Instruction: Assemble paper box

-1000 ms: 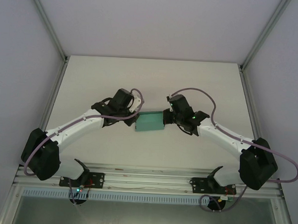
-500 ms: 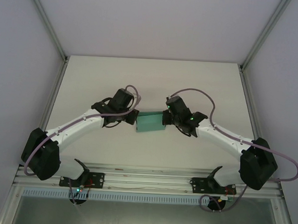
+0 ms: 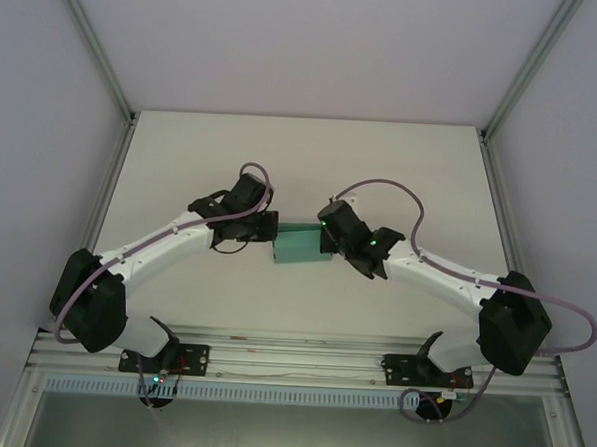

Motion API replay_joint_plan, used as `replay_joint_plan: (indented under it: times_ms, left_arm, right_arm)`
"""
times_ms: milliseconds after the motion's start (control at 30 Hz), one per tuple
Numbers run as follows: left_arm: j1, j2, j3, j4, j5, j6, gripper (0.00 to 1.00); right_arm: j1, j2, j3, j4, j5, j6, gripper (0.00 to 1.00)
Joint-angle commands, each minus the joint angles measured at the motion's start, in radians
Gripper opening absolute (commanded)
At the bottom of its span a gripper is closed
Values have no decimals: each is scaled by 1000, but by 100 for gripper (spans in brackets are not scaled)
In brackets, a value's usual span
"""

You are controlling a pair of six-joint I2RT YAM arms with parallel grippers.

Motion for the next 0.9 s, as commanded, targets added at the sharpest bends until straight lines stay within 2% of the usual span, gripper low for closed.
replay_joint_plan:
  times_ms: [0, 167, 267, 333, 467, 600, 733, 800, 867]
  left_arm:
    - [-15, 6, -35, 54, 73, -10, 6]
    - [-72, -24, -173, 191, 20, 71, 6]
    - [-129, -34, -220, 195, -97, 101, 6]
    - [-158, -33, -264, 227, -144, 105, 6]
    - [-192, -10, -353, 351, -149, 83, 6]
    - [-214, 27, -417, 455, -264, 56, 6]
    - [-265, 29, -435, 482, -308, 80, 6]
    - [-282, 35, -433, 463, -343, 76, 6]
    - [-294, 43, -435, 455, -376, 70, 6]
  right_arm:
    - [22, 12, -24, -24, -24, 23, 0]
    - [22, 2, -66, 32, -16, 1, 0]
    - [22, -14, -115, 84, 7, -11, 0]
    - [23, -29, -165, 155, 6, -21, 0]
    - [24, -44, -247, 284, -22, -28, 0]
    - [24, -42, -263, 293, -23, -13, 0]
    - [25, -86, -269, 293, -28, -4, 6]
    - [24, -111, -268, 282, -28, 4, 14]
    - [23, -133, -266, 275, -27, 15, 18]
